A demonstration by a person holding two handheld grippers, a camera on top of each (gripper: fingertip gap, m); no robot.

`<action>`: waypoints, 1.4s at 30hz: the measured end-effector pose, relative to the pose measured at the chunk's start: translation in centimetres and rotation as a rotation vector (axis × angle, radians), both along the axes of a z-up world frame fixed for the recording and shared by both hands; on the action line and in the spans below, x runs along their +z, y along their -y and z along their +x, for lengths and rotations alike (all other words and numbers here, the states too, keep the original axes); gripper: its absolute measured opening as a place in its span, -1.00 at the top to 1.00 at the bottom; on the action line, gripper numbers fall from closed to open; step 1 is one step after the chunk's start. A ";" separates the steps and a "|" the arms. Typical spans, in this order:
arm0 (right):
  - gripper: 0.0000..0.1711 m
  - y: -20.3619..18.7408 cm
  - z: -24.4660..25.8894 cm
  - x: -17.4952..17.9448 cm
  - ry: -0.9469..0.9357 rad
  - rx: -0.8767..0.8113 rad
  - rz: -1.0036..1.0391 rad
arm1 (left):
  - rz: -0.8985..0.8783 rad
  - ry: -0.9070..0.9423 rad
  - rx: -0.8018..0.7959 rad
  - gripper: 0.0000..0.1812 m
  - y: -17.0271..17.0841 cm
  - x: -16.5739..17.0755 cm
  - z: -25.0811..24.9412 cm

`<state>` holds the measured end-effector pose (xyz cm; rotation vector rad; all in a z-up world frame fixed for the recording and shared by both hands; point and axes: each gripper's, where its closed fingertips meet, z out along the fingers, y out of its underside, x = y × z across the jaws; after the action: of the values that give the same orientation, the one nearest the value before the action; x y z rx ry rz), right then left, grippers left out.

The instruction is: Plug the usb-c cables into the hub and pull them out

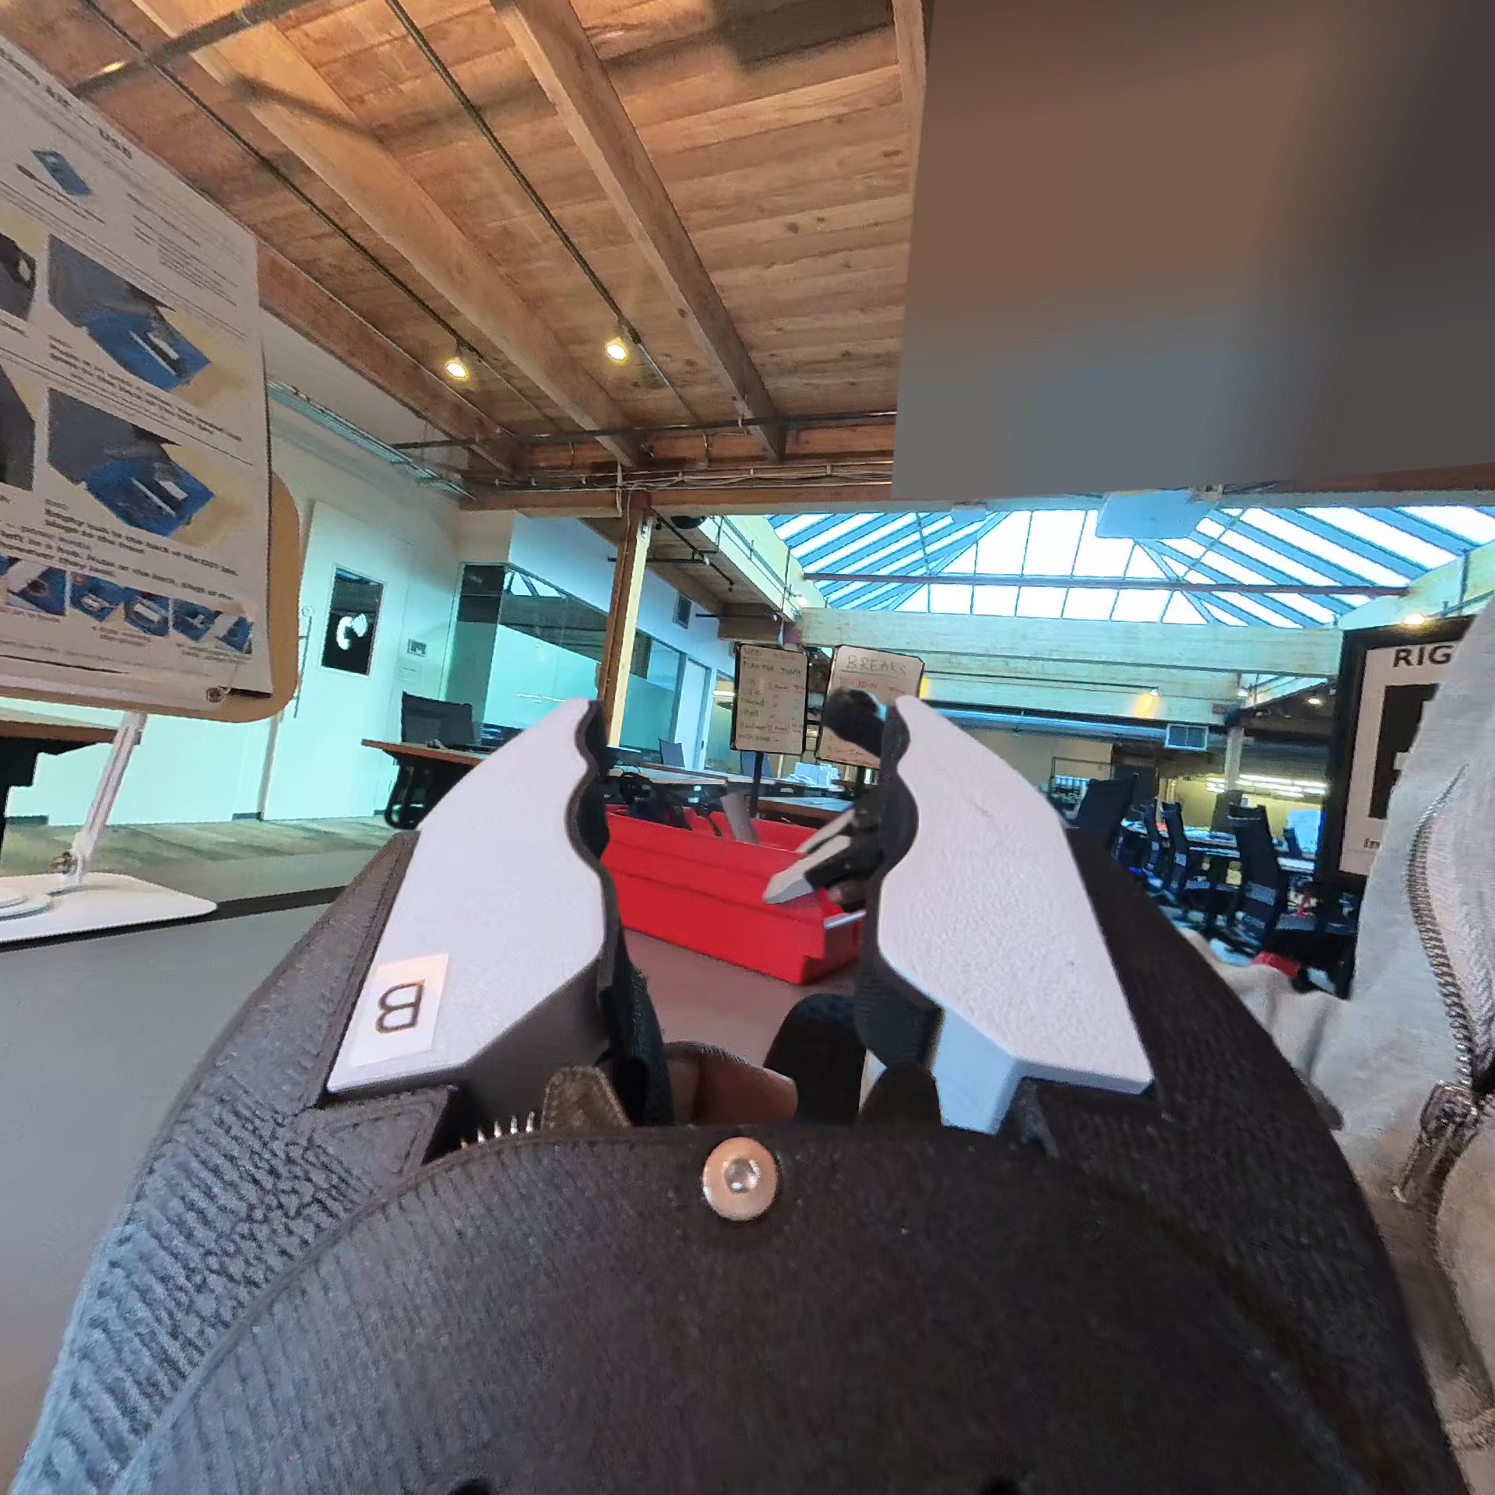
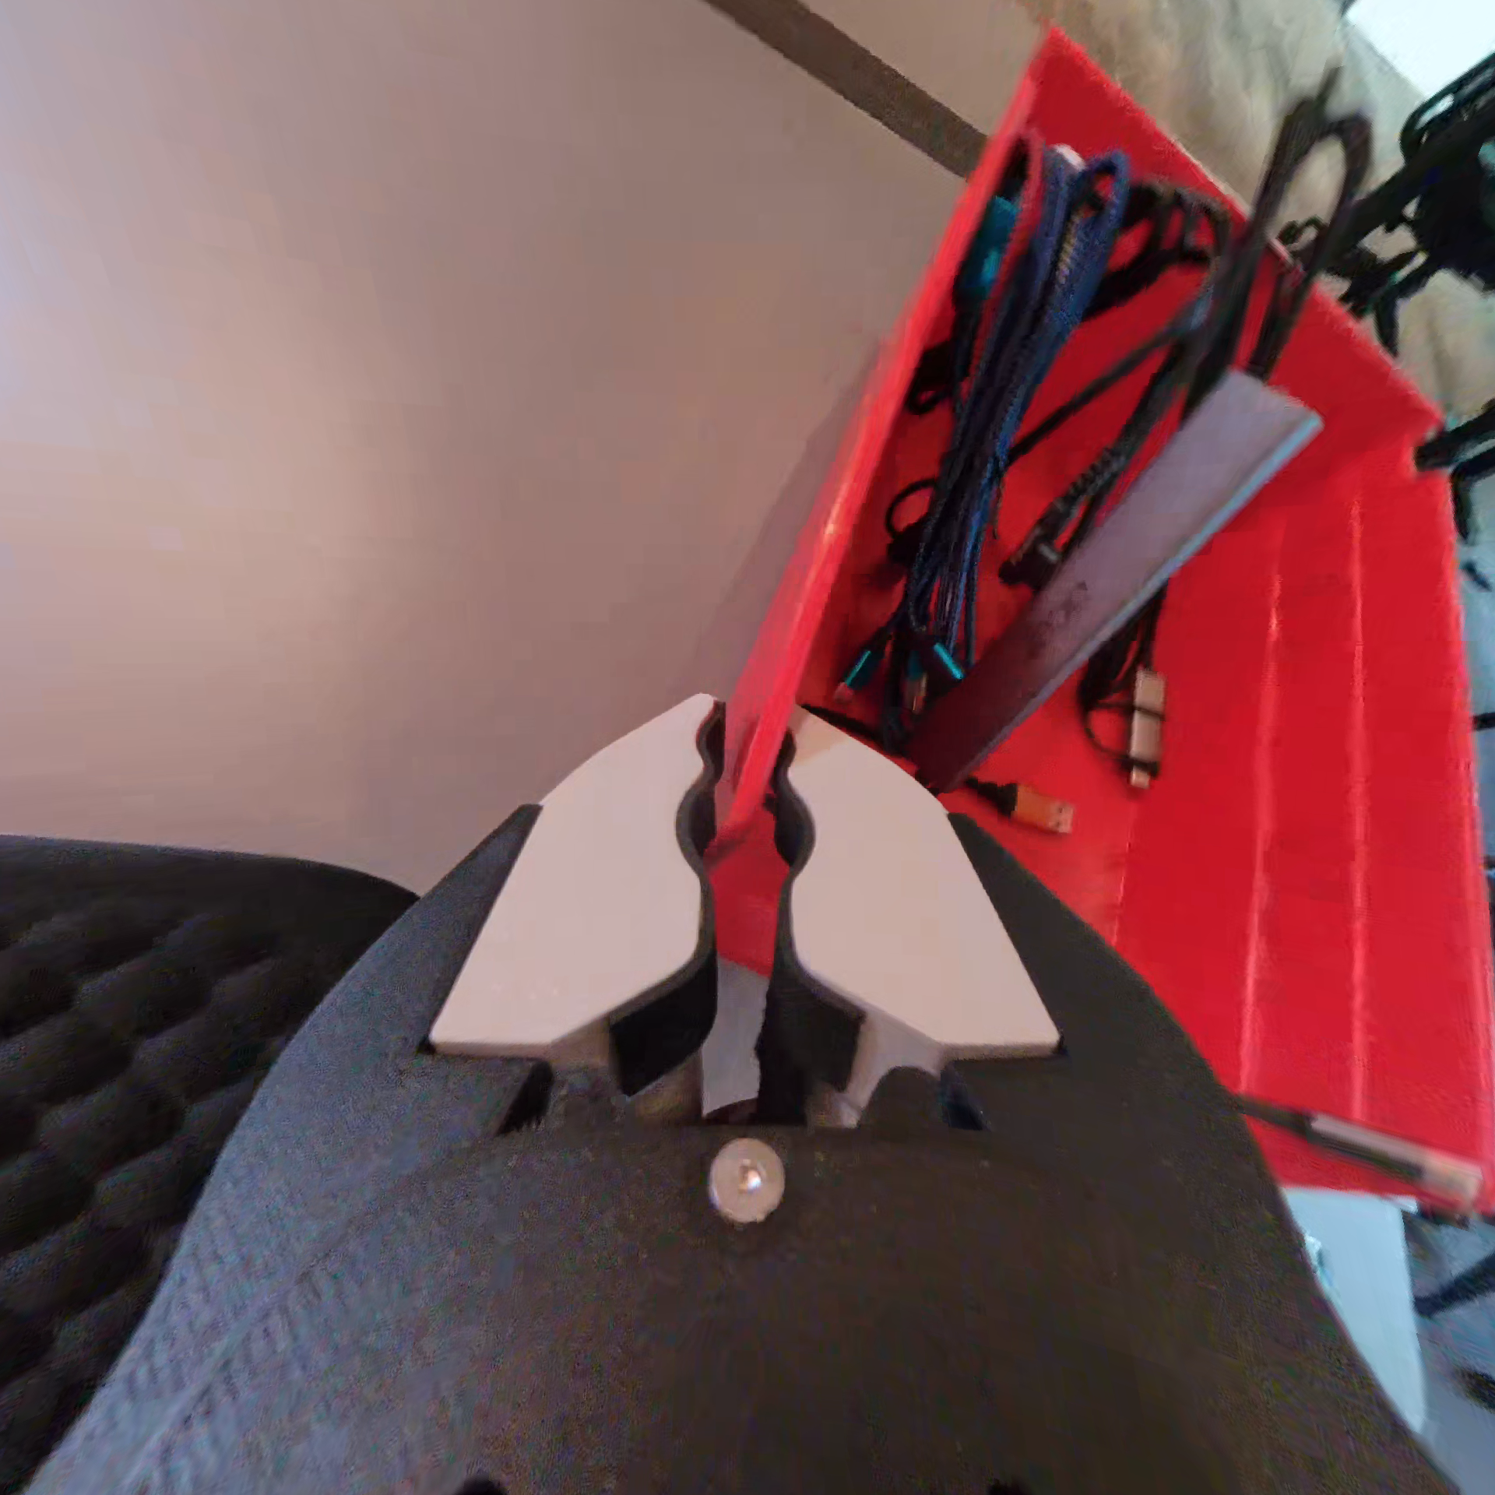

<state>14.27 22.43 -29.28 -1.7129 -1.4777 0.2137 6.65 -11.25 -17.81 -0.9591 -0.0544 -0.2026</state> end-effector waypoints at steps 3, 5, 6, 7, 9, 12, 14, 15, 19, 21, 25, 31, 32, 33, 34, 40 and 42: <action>0.81 2.5 -2.9 0.0 -0.002 0.028 -0.027 | -0.010 -0.006 -0.027 0.27 -0.1 -0.1 0.5; 0.81 4.0 -4.3 0.0 0.026 0.035 0.000 | -0.013 -0.019 -0.022 0.28 -0.1 -0.2 0.6; 0.81 4.9 -4.9 0.0 0.029 0.040 0.006 | -0.011 -0.022 -0.022 0.28 -0.1 -0.2 0.7; 0.81 5.9 -5.7 0.0 0.018 0.053 -0.002 | -0.007 -0.019 -0.025 0.28 0.0 -0.2 0.7; 0.81 8.0 -7.2 0.0 -0.008 0.087 -0.027 | 0.003 -0.002 -0.037 0.29 0.2 -0.1 0.6; 0.82 11.4 -9.4 0.1 -0.033 0.145 -0.050 | 0.016 0.016 -0.050 0.29 0.5 0.0 0.5; 0.81 13.9 -11.0 0.1 -0.063 0.191 -0.088 | 0.022 0.011 -0.043 0.30 0.7 0.1 0.5; 0.80 15.2 -11.8 0.1 -0.080 0.216 -0.111 | 0.026 0.006 -0.038 0.31 0.8 0.1 0.5; 0.72 21.5 -15.1 -0.1 -0.166 0.369 -0.202 | 0.031 -0.019 -0.032 0.34 1.0 0.2 0.7; 0.68 24.5 -16.9 -0.2 -0.240 0.427 -0.264 | 0.036 -0.038 -0.058 0.34 1.0 0.3 1.3; 0.63 29.3 -19.7 -0.1 -0.291 0.510 -0.289 | 0.074 -0.093 -0.037 0.35 1.7 0.7 1.9; 0.62 34.0 -22.5 -0.1 -0.282 0.623 -0.269 | 0.145 -0.064 -0.040 0.44 3.2 1.5 1.5; 0.62 34.6 -22.9 -0.1 -0.285 0.641 -0.273 | 0.149 -0.056 -0.049 0.45 3.2 1.5 1.5; 0.62 35.1 -23.2 -0.1 -0.287 0.656 -0.280 | 0.150 -0.053 -0.052 0.45 3.2 1.5 1.5; 0.62 35.6 -23.4 -0.1 -0.287 0.671 -0.287 | 0.149 -0.054 -0.050 0.45 3.2 1.5 1.5; 0.62 37.9 -24.9 0.0 -0.286 0.749 -0.310 | 0.137 -0.064 -0.054 0.45 3.1 1.4 1.6; 0.62 38.7 -25.5 0.0 -0.281 0.771 -0.310 | 0.132 -0.065 -0.057 0.45 3.0 1.3 1.7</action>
<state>-11.20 -16.26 -29.32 -1.1799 -1.8835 1.0900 8.35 -14.23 -16.48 -0.8359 0.0453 -0.2245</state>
